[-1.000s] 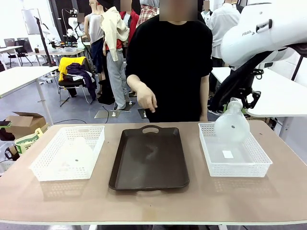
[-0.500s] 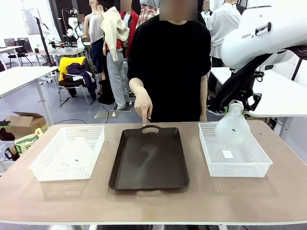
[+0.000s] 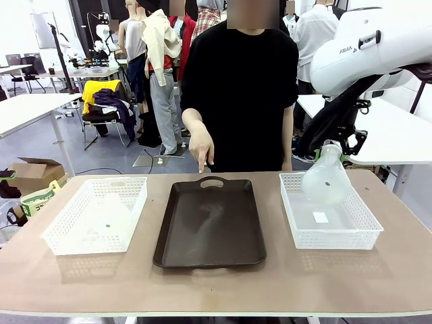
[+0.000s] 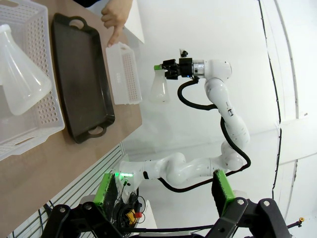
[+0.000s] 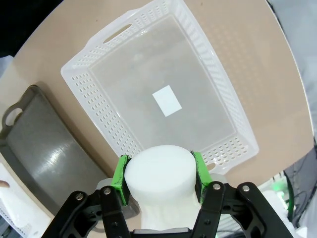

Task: Prepare the laboratory tools.
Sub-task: While moving the picked Big flask to the Handle tray indicated by the person, stop as directed by the person.

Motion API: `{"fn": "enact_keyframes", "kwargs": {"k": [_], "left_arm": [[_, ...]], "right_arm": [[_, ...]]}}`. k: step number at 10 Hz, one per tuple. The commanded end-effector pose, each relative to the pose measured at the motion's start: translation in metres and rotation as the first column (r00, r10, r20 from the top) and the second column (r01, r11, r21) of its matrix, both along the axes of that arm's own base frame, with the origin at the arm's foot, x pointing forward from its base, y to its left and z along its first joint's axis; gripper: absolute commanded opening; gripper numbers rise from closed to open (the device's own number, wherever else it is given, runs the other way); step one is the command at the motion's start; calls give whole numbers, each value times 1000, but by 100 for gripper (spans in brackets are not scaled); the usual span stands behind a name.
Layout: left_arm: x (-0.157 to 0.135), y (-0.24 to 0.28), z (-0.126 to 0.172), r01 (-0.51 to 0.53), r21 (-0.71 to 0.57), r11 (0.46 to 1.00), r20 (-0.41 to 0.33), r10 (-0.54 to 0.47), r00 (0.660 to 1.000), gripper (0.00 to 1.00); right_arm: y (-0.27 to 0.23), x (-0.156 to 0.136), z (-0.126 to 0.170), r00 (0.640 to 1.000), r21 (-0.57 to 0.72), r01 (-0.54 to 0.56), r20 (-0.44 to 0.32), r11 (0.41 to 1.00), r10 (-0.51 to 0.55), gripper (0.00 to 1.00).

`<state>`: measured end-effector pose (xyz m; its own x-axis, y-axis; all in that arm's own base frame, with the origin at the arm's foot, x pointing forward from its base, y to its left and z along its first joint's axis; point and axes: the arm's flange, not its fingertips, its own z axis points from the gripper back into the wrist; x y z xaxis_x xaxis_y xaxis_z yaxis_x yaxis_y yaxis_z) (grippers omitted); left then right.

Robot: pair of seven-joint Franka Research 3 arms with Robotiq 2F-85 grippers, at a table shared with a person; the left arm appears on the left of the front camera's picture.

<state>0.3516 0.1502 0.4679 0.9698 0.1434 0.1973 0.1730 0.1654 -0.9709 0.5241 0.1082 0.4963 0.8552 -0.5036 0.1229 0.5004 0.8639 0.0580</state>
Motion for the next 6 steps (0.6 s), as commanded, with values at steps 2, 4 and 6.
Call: {"fn": "enact_keyframes", "kwargs": {"k": [2, 4, 6], "left_arm": [[-2, 2, 1, 7, 1, 1000, 4, -7, 1000, 100], [-2, 2, 1, 7, 1, 1000, 4, -7, 1000, 100], [-2, 2, 1, 7, 1, 1000, 4, -7, 1000, 100]], "right_arm": [[42, 5, 20, 988, -56, -146, 47, 988, 149, 0], [93, 14, 38, 936, -99, -323, 117, 941, 333, 0], [140, 22, 46, 831, -143, -490, 219, 860, 511, 0]]}}
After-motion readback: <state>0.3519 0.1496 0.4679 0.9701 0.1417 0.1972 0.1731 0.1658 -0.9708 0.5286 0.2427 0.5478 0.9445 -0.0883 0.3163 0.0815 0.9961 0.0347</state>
